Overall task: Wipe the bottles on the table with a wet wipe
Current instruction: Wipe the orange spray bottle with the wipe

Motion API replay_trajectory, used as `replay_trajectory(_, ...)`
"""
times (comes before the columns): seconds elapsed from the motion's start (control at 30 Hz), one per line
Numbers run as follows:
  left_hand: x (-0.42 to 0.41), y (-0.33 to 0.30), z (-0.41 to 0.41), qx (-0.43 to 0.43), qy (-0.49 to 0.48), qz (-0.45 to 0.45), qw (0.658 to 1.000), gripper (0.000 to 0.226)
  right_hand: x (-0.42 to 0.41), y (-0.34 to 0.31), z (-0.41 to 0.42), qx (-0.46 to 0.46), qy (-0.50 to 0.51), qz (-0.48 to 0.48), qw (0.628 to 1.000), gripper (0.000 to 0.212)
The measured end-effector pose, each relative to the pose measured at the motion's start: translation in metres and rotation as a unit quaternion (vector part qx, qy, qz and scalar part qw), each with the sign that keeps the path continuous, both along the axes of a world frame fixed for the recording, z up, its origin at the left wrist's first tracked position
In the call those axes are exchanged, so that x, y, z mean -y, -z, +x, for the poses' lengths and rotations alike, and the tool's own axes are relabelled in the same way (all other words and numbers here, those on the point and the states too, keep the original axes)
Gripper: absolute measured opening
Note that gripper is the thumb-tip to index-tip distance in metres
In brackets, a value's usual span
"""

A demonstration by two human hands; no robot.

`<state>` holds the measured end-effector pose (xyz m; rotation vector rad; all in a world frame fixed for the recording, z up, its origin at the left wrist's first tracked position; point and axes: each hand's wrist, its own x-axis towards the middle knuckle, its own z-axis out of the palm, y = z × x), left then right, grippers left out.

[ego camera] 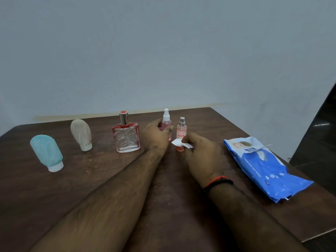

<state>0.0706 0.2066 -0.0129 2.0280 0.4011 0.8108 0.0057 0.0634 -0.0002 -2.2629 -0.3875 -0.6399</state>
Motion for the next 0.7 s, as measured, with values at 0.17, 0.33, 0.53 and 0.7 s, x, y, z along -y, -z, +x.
replay_trajectory(0.17, 0.001, -0.001, 0.002, -0.014, -0.012, 0.013, 1.000, 0.046, 0.003, 0.007, 0.000, -0.007, 0.006, -0.013, 1.000, 0.020)
replay_trajectory(0.33, 0.001, 0.002, -0.011, -0.002, -0.010, -0.059, 0.998, 0.060, 0.008, 0.009, 0.004, -0.013, 0.017, -0.006, 1.000, 0.017)
replay_trajectory(0.53, 0.010, 0.008, -0.040, 0.042, 0.053, -0.081, 0.994, 0.024, 0.008, 0.012, 0.008, -0.003, 0.035, 0.048, 0.998, 0.013)
replay_trajectory(0.7, 0.026, 0.010, -0.043, 0.032, 0.138, -0.063, 0.988, 0.050, 0.006, 0.012, 0.006, -0.002, 0.056, 0.074, 0.996, 0.012)
